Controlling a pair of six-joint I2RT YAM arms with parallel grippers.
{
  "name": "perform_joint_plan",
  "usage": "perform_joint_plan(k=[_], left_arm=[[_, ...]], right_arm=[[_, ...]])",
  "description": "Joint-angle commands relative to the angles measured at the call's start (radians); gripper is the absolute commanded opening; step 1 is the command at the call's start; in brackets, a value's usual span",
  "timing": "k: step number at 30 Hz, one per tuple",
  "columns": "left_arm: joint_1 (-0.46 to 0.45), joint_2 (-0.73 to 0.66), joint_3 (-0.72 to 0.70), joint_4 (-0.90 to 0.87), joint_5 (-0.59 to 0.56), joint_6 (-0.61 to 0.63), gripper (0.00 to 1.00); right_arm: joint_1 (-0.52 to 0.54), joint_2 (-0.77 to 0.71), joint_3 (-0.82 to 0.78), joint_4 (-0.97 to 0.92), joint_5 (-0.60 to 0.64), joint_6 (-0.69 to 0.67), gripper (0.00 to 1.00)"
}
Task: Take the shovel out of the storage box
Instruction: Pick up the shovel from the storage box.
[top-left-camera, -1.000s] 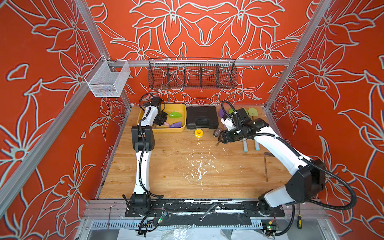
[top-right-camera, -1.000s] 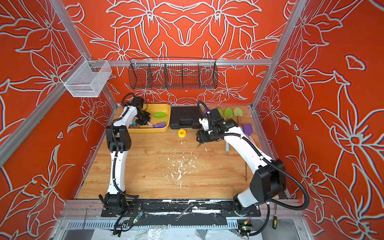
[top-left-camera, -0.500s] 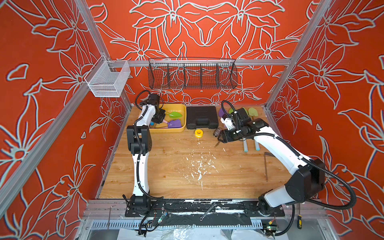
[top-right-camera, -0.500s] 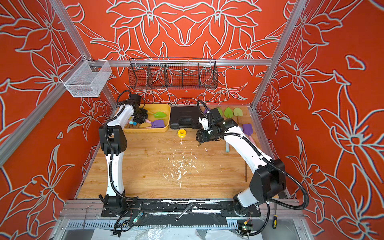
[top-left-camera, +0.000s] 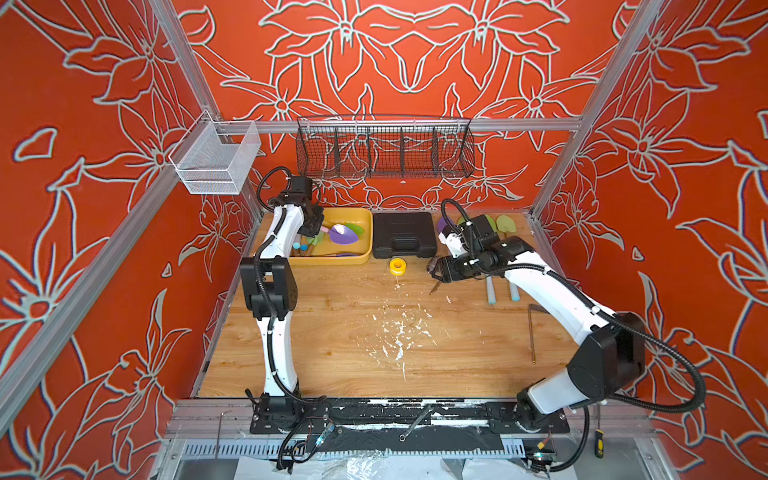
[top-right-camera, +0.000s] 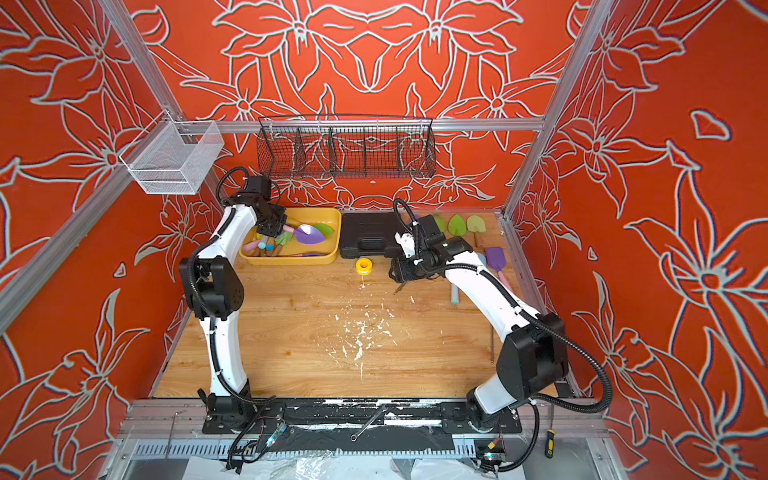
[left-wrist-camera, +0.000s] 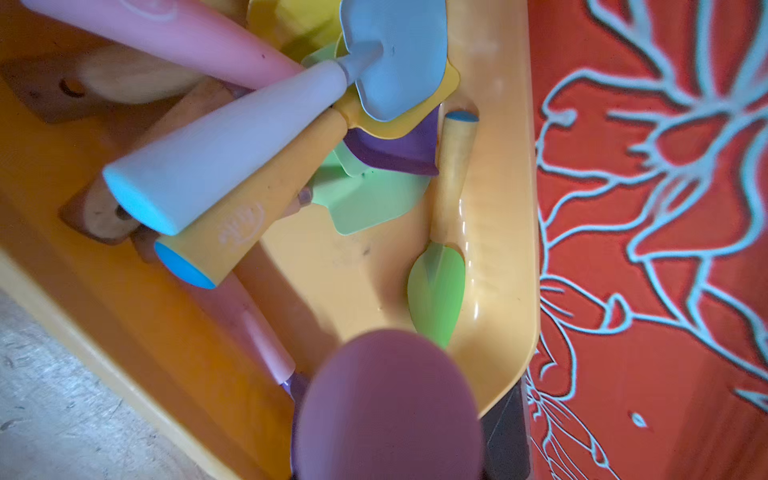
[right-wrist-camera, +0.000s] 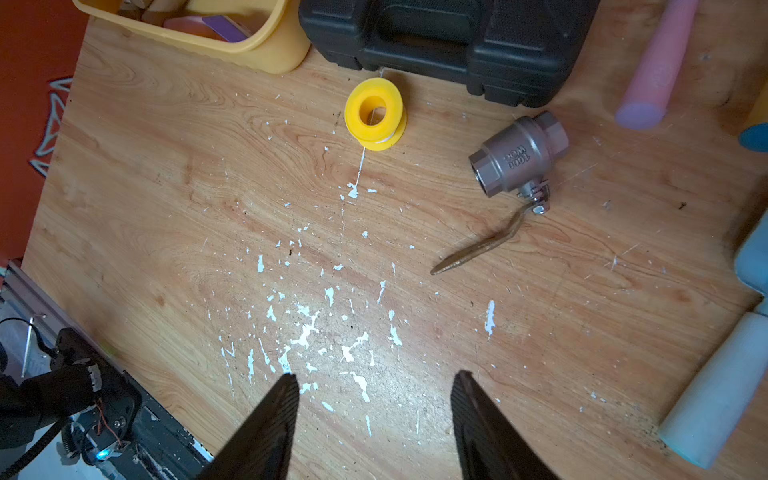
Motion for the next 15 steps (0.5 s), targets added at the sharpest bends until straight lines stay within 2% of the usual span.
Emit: perform_joint_plan(k=[1,4,9,15], left_arm=[[0.004,-0.043,-0.016,0.011,-0.004,-0.044,0.0],[0.004,-0.086,-0.07,0.072,0.022,-0.095,0.0],[-0.003,-0.13,-0.074,0.101,0.107,-0.134,0.0],[-0.032,-0.296,-0.332,0.293,0.17,-0.268,0.0]], right_arm=[[0.007,0.014,0.024,0.049,-0.053,0.042,0.61],[0.007,0.025,0.027,0.116,-0.098,0.115,0.61],[0.011,0.054,0.041,0.297,-0.169,0.293,0.61],[0.045,0.092,0.007,0.628,-0.183,0.524,0.62]])
